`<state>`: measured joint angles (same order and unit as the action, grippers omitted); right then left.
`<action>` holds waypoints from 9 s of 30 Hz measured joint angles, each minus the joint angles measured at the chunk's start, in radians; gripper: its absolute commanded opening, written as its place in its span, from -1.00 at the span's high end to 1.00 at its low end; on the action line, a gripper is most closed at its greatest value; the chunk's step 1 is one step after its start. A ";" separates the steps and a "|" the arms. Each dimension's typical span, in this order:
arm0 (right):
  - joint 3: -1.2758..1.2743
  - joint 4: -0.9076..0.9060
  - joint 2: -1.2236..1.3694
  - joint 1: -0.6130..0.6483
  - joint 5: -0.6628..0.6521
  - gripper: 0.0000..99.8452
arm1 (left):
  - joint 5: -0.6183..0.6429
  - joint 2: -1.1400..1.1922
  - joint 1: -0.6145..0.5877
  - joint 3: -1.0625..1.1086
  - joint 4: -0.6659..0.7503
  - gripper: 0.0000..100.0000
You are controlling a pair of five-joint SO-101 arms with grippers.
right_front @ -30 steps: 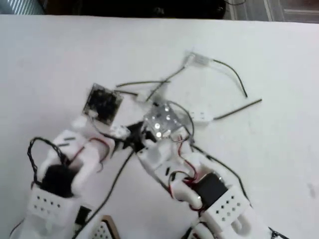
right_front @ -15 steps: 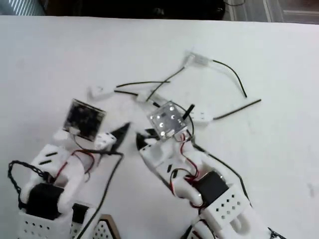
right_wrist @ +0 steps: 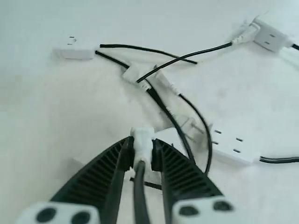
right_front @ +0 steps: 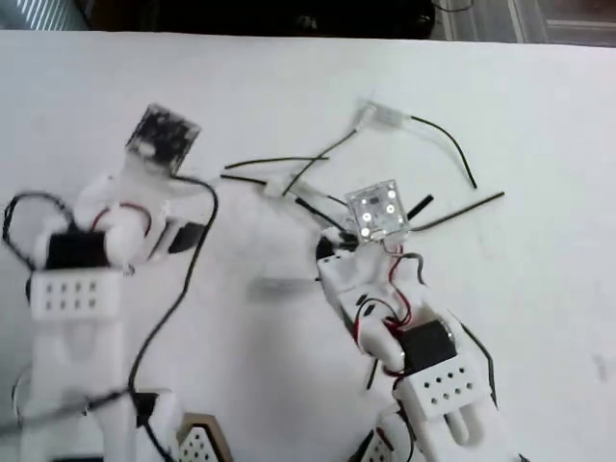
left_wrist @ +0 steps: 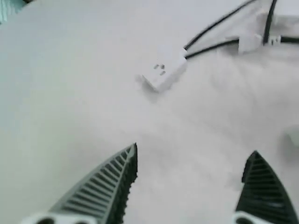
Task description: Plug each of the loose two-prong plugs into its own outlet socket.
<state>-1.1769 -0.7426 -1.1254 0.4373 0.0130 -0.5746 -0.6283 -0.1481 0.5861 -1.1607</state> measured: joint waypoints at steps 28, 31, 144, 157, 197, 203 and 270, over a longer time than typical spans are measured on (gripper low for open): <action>-0.003 0.149 0.000 -0.381 0.000 0.97 | -0.008 0.667 0.370 -0.164 0.213 0.30; -0.003 0.149 0.000 -0.381 0.000 0.97 | -0.006 0.666 0.382 -0.138 0.196 0.30; -0.003 0.149 0.000 -0.379 0.000 0.97 | 0.101 0.356 0.582 0.146 0.147 0.36; -0.003 0.149 0.000 -0.379 0.000 0.97 | -0.006 0.356 0.509 0.008 0.072 0.29; -0.003 0.149 0.000 -0.379 0.000 0.97 | -0.060 0.417 0.512 -0.166 -0.161 0.96; -0.003 0.149 0.000 -0.379 0.000 0.97 | -0.060 0.160 0.414 -0.166 -0.196 0.96; -0.014 0.149 0.000 -0.379 0.000 0.97 | 0.005 0.319 0.077 0.155 0.522 0.50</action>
<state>-1.1907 -0.5938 -1.1254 0.0583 0.0130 -0.5700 -0.3092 -0.0713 0.7411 -0.6391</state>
